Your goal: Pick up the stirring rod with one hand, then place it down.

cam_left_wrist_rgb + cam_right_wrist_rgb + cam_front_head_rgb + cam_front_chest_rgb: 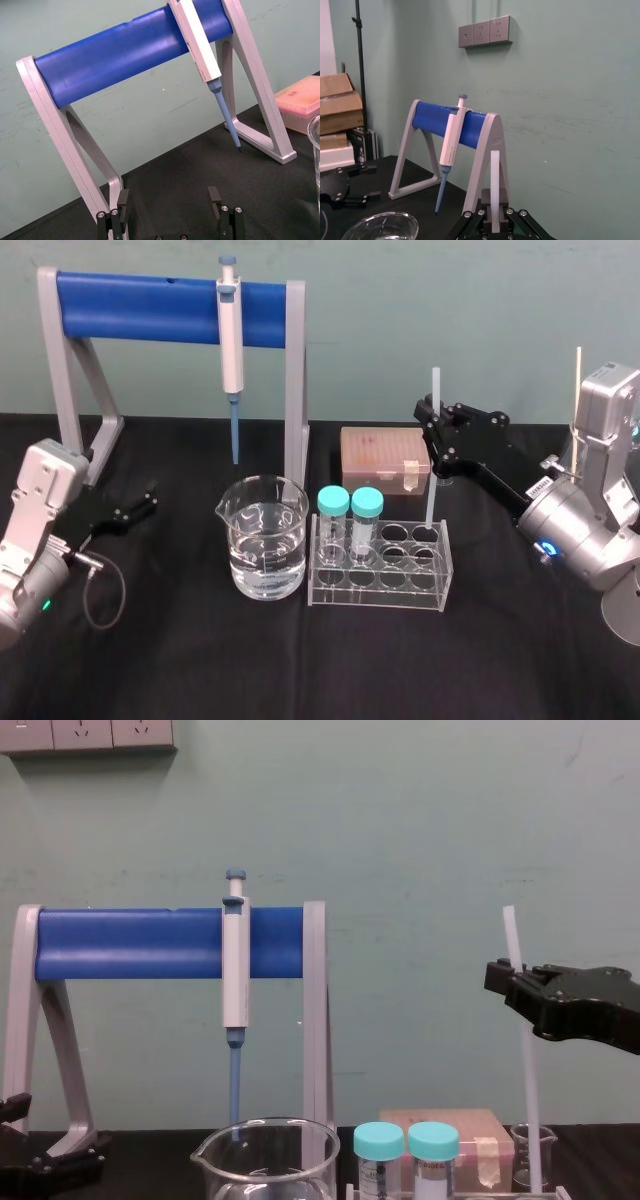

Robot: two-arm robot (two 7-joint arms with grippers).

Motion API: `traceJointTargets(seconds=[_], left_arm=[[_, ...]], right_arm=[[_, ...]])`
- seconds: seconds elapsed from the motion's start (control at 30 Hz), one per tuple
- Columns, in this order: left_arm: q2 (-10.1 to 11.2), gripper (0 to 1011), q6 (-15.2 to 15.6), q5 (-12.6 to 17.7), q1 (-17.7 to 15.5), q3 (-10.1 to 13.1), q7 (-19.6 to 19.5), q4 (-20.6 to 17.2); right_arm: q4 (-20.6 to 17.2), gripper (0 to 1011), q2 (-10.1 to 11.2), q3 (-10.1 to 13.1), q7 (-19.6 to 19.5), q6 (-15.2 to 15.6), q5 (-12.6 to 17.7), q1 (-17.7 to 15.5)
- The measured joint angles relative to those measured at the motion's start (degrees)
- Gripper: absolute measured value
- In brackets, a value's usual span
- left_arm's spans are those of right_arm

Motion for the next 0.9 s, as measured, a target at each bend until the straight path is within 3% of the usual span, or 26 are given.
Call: traceJointTargets(seconds=[0.9], left_arm=[[0.0,1000,0.0,0.0,0.0,0.0,0.0,0.0]], right_arm=[[5.2,75,-2.0,-1.0,0.4,0.3,-1.2,1.6]])
